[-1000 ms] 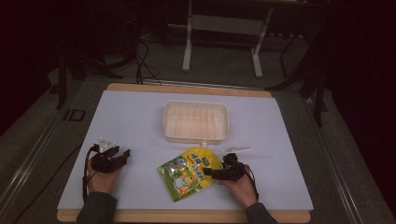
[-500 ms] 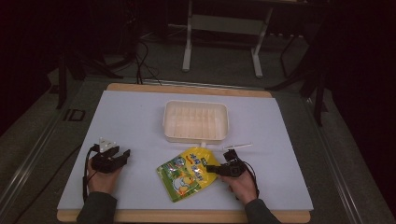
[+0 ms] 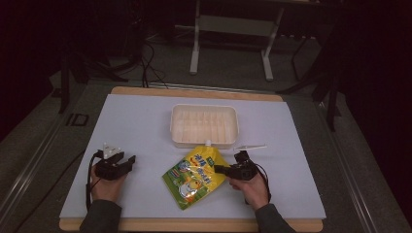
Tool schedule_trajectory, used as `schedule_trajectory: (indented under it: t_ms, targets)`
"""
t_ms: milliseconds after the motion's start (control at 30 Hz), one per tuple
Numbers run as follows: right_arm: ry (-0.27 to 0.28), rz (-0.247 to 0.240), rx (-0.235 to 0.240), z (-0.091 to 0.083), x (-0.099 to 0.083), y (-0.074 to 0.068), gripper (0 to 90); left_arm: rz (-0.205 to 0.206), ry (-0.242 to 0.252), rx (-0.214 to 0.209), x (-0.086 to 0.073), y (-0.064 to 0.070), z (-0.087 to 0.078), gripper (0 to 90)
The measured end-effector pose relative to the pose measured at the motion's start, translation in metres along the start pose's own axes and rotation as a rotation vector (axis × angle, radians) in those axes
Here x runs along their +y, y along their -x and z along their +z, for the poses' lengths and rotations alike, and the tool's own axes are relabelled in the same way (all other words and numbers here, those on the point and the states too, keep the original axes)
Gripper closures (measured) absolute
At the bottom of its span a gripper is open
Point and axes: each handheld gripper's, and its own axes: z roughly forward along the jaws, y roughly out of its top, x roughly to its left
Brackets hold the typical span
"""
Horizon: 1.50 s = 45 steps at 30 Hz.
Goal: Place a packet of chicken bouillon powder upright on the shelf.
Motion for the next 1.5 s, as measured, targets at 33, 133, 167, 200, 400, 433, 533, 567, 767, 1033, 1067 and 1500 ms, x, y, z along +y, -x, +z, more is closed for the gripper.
schedule_trajectory:
  t_ms: [33,133,167,200,400,433,533,567,767,1033,1067,1500]
  targets:
    - [0.005,-0.001,0.002,-0.002,0.002,-0.002,90.0,0.000,0.000,-0.001,0.000,0.000,0.000,49.6]
    - [0.028,-0.023,0.014,-0.008,0.009,-0.010,90.0,0.003,0.000,0.001,0.000,0.000,0.000,49.6]
    - [0.036,-0.033,0.019,-0.010,0.012,-0.012,90.0,0.003,0.000,0.001,0.000,0.000,0.000,49.6]
    - [0.036,-0.033,0.019,-0.010,0.012,-0.012,90.0,0.003,0.000,0.001,0.000,0.000,0.000,49.6]
    - [0.095,-0.058,0.042,-0.027,0.026,-0.027,90.0,0.000,0.001,0.000,0.000,0.000,0.000,49.6]
    - [0.106,-0.059,0.053,-0.031,0.029,-0.030,90.0,0.001,0.001,0.001,0.000,0.000,0.000,49.6]
    - [0.109,-0.060,0.059,-0.032,0.030,-0.030,90.0,-0.001,0.001,0.000,0.000,0.000,0.000,49.6]
    - [0.116,-0.056,0.069,-0.034,0.032,-0.031,90.0,0.000,0.001,0.001,0.000,0.000,0.000,49.6]
    - [0.146,-0.041,0.112,-0.041,0.035,-0.033,90.0,0.001,0.001,0.001,0.000,0.000,0.000,49.6]
    - [0.178,-0.039,0.153,-0.048,0.038,-0.035,90.0,0.000,0.000,-0.002,0.000,0.000,0.000,49.6]
    - [0.187,-0.037,0.151,-0.050,0.039,-0.034,90.0,-0.002,0.001,-0.001,0.000,0.000,0.000,49.6]
    - [0.243,-0.030,0.139,-0.058,0.042,-0.033,90.0,0.000,0.002,0.001,0.000,0.000,0.000,49.6]
